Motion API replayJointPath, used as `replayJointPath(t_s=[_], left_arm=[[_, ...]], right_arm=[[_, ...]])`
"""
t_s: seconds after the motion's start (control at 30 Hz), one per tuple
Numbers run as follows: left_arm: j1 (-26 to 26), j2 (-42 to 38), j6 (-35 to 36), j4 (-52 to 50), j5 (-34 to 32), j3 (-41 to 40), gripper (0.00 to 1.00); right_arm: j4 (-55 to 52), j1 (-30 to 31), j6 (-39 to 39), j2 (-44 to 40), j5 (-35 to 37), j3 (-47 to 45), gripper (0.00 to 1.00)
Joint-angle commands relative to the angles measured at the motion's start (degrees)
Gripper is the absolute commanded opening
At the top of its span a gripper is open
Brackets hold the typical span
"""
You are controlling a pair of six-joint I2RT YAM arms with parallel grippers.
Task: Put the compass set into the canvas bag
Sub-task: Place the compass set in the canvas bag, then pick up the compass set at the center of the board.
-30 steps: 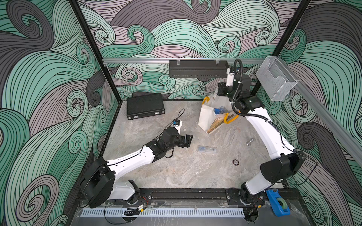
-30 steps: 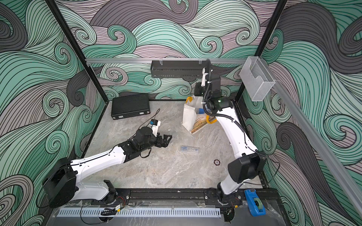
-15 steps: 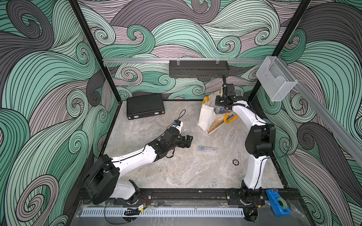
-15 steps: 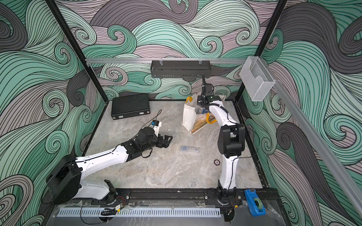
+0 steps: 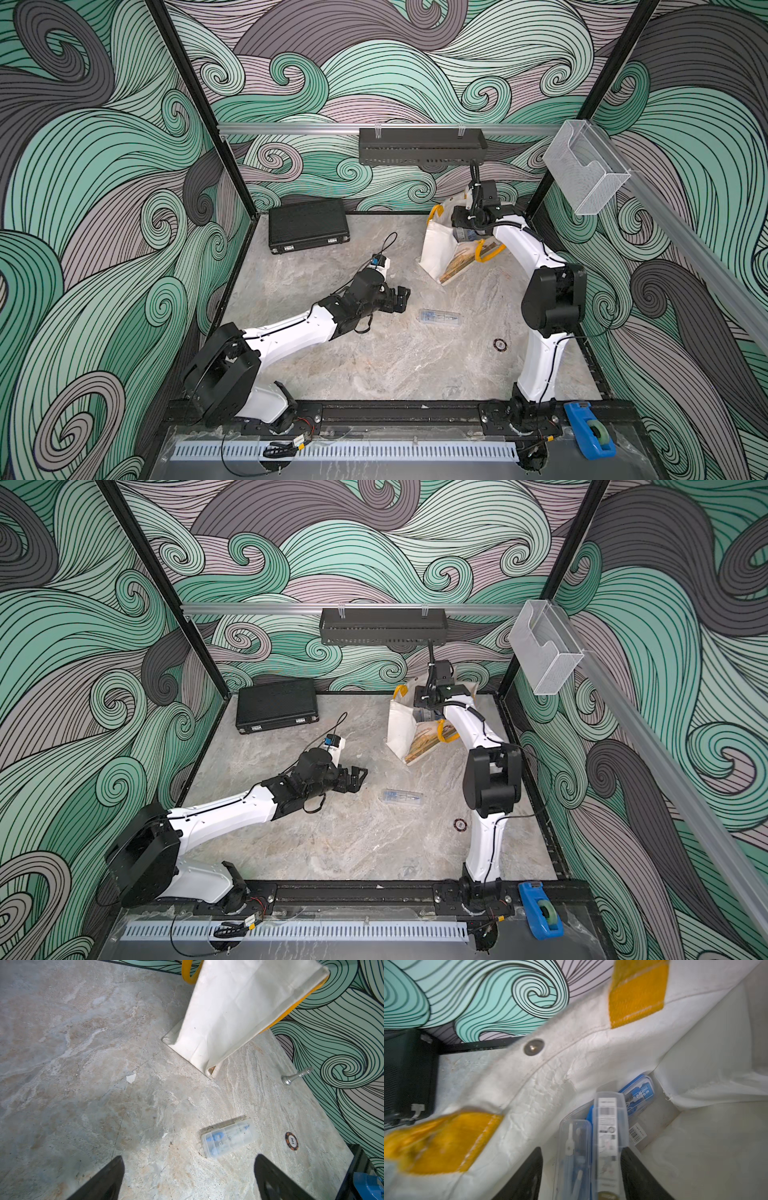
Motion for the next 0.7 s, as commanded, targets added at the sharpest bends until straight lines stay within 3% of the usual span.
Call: replayJointPath(t_s=[0.0, 0.33, 0.67], left_arm=[[0.28, 1.92, 1.44, -0.47, -0.69, 2.47, 0.97], [1.13, 2.49, 0.29, 1.01, -2.86, 2.04, 0.97], [3.40, -3.19, -1.23, 2.54, -7.36, -2.75, 0.98]], right_arm=[[3.44, 0.30, -1.97, -7.78, -2.90, -2.30, 0.64], [11.12, 3.70, -7.17, -24.49, -12.80, -16.94, 0.67], [10.37, 18.04, -22.15, -38.14, -21.11, -34.81, 0.75]])
